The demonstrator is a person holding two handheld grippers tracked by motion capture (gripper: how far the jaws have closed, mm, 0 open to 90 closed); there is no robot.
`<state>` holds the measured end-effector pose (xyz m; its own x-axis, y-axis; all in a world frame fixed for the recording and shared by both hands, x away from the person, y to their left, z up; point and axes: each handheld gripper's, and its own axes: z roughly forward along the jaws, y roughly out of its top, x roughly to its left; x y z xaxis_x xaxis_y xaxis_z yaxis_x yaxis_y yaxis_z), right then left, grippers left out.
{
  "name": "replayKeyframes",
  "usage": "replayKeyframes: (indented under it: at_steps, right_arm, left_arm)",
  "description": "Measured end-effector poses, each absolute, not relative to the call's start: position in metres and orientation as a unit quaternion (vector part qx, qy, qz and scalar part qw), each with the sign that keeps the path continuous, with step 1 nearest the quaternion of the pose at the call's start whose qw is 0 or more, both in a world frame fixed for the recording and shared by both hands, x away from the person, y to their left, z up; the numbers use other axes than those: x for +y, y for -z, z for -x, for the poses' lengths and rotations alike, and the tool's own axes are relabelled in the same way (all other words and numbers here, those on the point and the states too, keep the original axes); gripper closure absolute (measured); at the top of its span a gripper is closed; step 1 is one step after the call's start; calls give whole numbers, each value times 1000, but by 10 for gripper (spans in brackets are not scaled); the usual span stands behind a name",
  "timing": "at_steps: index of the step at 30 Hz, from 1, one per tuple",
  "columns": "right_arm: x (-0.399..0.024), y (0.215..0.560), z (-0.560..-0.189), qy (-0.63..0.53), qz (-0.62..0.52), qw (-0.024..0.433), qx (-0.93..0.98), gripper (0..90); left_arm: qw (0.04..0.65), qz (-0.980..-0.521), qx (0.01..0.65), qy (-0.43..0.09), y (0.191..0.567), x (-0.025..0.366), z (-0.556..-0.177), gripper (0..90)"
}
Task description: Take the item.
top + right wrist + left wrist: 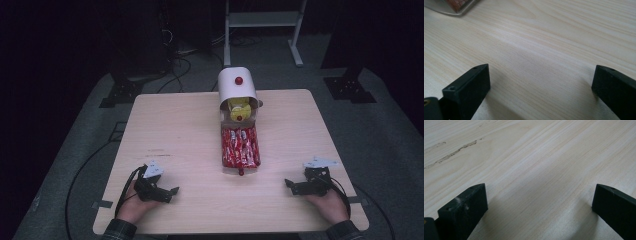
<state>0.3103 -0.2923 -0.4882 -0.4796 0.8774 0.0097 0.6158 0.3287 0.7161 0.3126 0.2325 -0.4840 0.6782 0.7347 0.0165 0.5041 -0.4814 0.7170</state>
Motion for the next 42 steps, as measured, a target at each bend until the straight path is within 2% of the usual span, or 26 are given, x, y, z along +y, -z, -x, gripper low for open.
replayKeyframes:
  at_steps: [42]
  right_arm:
    - [-286, 471, -310, -345, -462, 197, 793, 11]
  left_arm:
    - [354, -845, 367, -163, 484, 232, -313, 0]
